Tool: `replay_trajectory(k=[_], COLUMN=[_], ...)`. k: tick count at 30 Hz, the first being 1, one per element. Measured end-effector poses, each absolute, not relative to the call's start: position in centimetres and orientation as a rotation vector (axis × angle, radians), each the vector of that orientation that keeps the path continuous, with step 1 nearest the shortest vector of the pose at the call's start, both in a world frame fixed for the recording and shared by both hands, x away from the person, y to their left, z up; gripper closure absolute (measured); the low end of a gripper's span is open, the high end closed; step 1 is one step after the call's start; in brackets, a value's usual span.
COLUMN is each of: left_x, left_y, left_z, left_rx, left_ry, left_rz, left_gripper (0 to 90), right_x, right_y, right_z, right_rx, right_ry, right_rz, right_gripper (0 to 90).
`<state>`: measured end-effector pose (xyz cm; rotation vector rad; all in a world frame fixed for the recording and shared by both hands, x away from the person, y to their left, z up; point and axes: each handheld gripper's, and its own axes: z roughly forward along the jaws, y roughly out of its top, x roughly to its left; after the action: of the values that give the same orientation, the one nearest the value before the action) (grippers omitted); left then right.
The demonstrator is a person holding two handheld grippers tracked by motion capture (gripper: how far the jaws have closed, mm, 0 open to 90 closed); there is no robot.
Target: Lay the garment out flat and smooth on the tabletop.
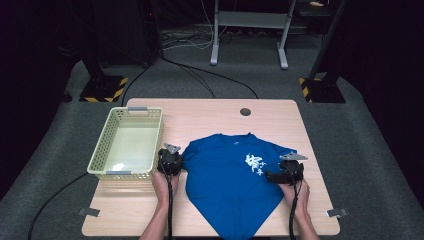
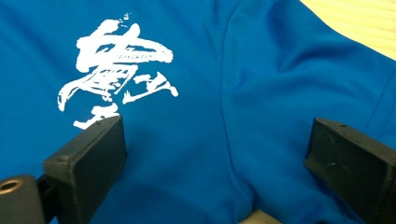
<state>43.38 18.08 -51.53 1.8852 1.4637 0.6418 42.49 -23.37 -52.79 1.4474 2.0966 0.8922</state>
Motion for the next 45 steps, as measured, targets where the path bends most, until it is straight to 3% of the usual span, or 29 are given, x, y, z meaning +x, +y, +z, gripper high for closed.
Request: replay_trajectory(k=[9, 18, 26, 37, 45], left_x=[41.9, 41.9, 44.3, 44.0, 42.4], left_y=[18.8, 16.8, 15.2, 17.6, 18.1], left_z=[-51.7, -50.1, -51.9, -52.2, -51.8], left_rx=[1.867, 1.852, 1.942, 1.848, 1.813], left_ry=[1.485, 1.383, 1.385, 1.512, 1.505], left_rz=[0.679, 0.641, 0.548, 0.589, 0.582], left_gripper=[75.7, 54.2, 39.9, 37.5, 26.4], right_x=[42.4, 42.6, 43.0, 43.1, 43.0], right_y=[-23.6, -23.6, -23.4, -23.3, -23.2], right_z=[-52.8, -52.7, -52.7, -52.7, -52.7], right_rx=[1.450, 1.452, 1.454, 1.463, 1.456], right_ry=[2.095, 2.102, 2.109, 2.107, 2.108], right_rz=[0.891, 0.883, 0.875, 0.870, 0.879], right_gripper=[4.1, 3.7, 3.0, 2.2, 1.1])
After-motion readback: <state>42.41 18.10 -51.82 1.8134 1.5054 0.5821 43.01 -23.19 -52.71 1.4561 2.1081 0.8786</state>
